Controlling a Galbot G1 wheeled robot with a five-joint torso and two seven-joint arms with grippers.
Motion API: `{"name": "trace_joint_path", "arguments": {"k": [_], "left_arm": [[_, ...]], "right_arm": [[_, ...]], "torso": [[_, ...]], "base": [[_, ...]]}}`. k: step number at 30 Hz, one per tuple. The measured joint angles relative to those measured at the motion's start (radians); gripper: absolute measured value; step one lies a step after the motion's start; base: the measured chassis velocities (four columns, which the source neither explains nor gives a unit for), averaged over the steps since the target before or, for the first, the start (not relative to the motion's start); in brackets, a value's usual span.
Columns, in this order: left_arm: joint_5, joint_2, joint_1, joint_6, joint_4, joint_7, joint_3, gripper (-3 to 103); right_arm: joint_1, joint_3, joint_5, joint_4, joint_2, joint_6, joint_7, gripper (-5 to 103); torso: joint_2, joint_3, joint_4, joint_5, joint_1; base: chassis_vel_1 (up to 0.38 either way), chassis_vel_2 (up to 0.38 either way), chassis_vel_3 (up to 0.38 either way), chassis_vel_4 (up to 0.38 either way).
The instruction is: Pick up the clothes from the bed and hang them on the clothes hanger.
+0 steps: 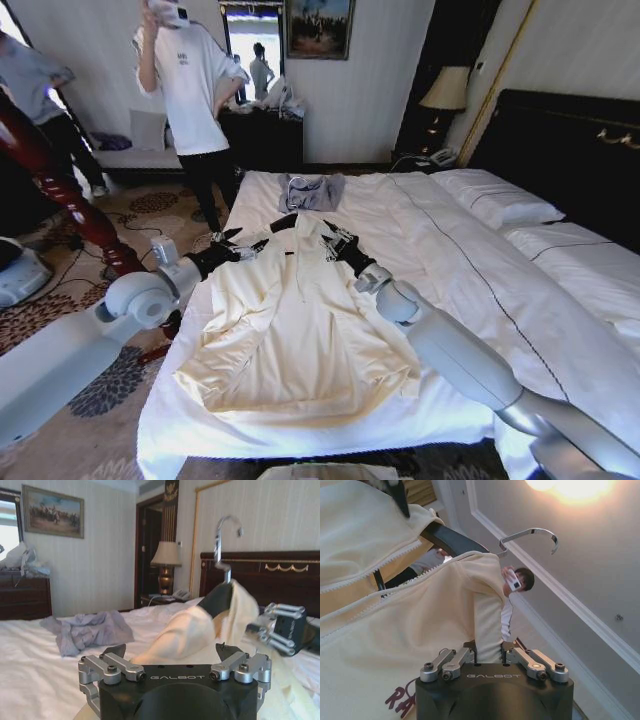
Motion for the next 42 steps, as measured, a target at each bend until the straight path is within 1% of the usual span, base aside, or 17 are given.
{"name": "trace_joint_path", "arguments": {"k": [3, 4, 8, 10, 11, 14, 16, 17, 18, 19, 20, 22, 23, 25, 29, 32, 42], "left_arm": [[-0.006, 0.000, -0.019, 0.001, 0.015, 0.013, 0.016, 100], [-0.016, 0.000, -0.034, 0.001, 0.021, 0.020, 0.026, 103], [-0.036, 0.006, -0.046, 0.000, 0.022, 0.035, 0.037, 95], [-0.042, 0.018, -0.043, 0.000, 0.016, 0.042, 0.038, 85], [-0.042, 0.018, -0.043, 0.000, 0.016, 0.042, 0.038, 85], [-0.045, 0.029, -0.029, -0.001, -0.003, 0.051, 0.044, 74], [-0.045, 0.029, -0.029, -0.002, -0.008, 0.051, 0.048, 74], [-0.051, 0.026, -0.030, -0.009, -0.025, 0.065, 0.053, 71], [-0.059, 0.026, -0.031, -0.013, -0.036, 0.073, 0.055, 67], [-0.062, 0.026, -0.031, -0.012, -0.040, 0.072, 0.057, 61], [-0.062, 0.026, -0.031, -0.012, -0.040, 0.072, 0.057, 61], [-0.065, 0.027, -0.030, -0.015, -0.048, 0.072, 0.057, 51], [-0.065, 0.029, -0.026, -0.018, -0.053, 0.072, 0.057, 45], [-0.065, 0.031, -0.022, -0.019, -0.056, 0.073, 0.057, 45], [-0.064, 0.036, -0.003, -0.026, -0.061, 0.078, 0.054, 28], [-0.064, 0.033, 0.003, -0.030, -0.061, 0.079, 0.051, 24], [-0.060, 0.026, 0.012, -0.049, -0.063, 0.068, 0.054, 24]], "right_arm": [[0.002, -0.003, -0.012, 0.001, 0.004, 0.014, 0.000, 22], [0.003, -0.005, -0.023, 0.001, 0.006, 0.026, 0.000, 22], [0.011, -0.008, -0.041, 0.000, 0.007, 0.056, 0.000, 22], [0.019, -0.010, -0.044, -0.004, 0.007, 0.072, 0.001, 22], [0.019, -0.010, -0.044, -0.004, 0.007, 0.072, 0.001, 22], [0.046, -0.019, -0.050, -0.022, 0.010, 0.113, 0.010, 22], [0.052, -0.023, -0.053, -0.025, 0.012, 0.121, 0.010, 22], [0.060, -0.038, -0.061, -0.029, 0.016, 0.140, 0.004, 22], [0.066, -0.051, -0.066, -0.038, 0.024, 0.161, 0.002, 24], [0.073, -0.054, -0.069, -0.051, 0.025, 0.168, 0.002, 24], [0.073, -0.054, -0.069, -0.051, 0.025, 0.168, 0.002, 24], [0.078, -0.063, -0.073, -0.067, 0.031, 0.180, 0.002, 24], [0.082, -0.067, -0.073, -0.075, 0.033, 0.182, 0.002, 24], [0.084, -0.070, -0.072, -0.079, 0.035, 0.183, 0.002, 24], [0.099, -0.078, -0.071, -0.083, 0.038, 0.183, 0.002, 24], [0.102, -0.079, -0.071, -0.083, 0.038, 0.182, 0.002, 24], [0.085, -0.063, -0.094, -0.076, 0.032, 0.184, 0.014, 24]], "torso": [[0.000, 0.000, 0.0001, 0.0000, 0.000], [0.000, 0.000, 0.0002, 0.0000, 0.000], [0.000, 0.000, -0.0003, 0.0002, 0.000], [0.000, 0.000, -0.0001, 0.0002, 0.000], [0.000, 0.000, -0.0001, 0.0002, 0.000], [0.000, 0.000, 0.0003, 0.0001, 0.000], [0.000, 0.000, 0.0002, 0.0000, 0.000], [0.000, 0.000, -0.0003, -0.0011, 0.000], [0.000, 0.000, 0.0002, 0.0016, 0.000], [0.000, 0.000, 0.0005, 0.0004, 0.000], [0.000, 0.000, 0.0005, 0.0004, 0.000], [0.000, 0.000, -0.0002, -0.0002, 0.000], [0.000, 0.000, 0.0002, 0.0005, 0.000], [0.000, 0.000, 0.0000, 0.0004, 0.000], [0.000, 0.000, 0.0001, 0.0001, 0.000], [0.000, 0.000, 0.0002, 0.0002, 0.000], [0.000, 0.000, 0.0001, 0.0001, 0.000]], "base": [[0.000, 0.000, 0.000, 0.000], [0.000, 0.000, 0.000, 0.000], [0.000, 0.000, 0.000, 0.000], [0.000, 0.000, 0.000, 0.000], [0.000, 0.000, 0.000, 0.000], [0.000, 0.000, 0.000, 0.000], [0.000, 0.000, 0.000, 0.000], [0.000, 0.000, 0.000, 0.000], [0.000, 0.000, 0.000, 0.000], [0.000, 0.000, 0.000, 0.000], [0.000, 0.000, 0.000, 0.000], [0.000, 0.000, 0.000, 0.000], [0.000, 0.000, 0.000, 0.000], [0.000, 0.000, 0.000, 0.000], [0.000, 0.000, 0.000, 0.000], [0.000, 0.000, 0.000, 0.000], [0.000, 0.000, 0.000, 0.000]]}}
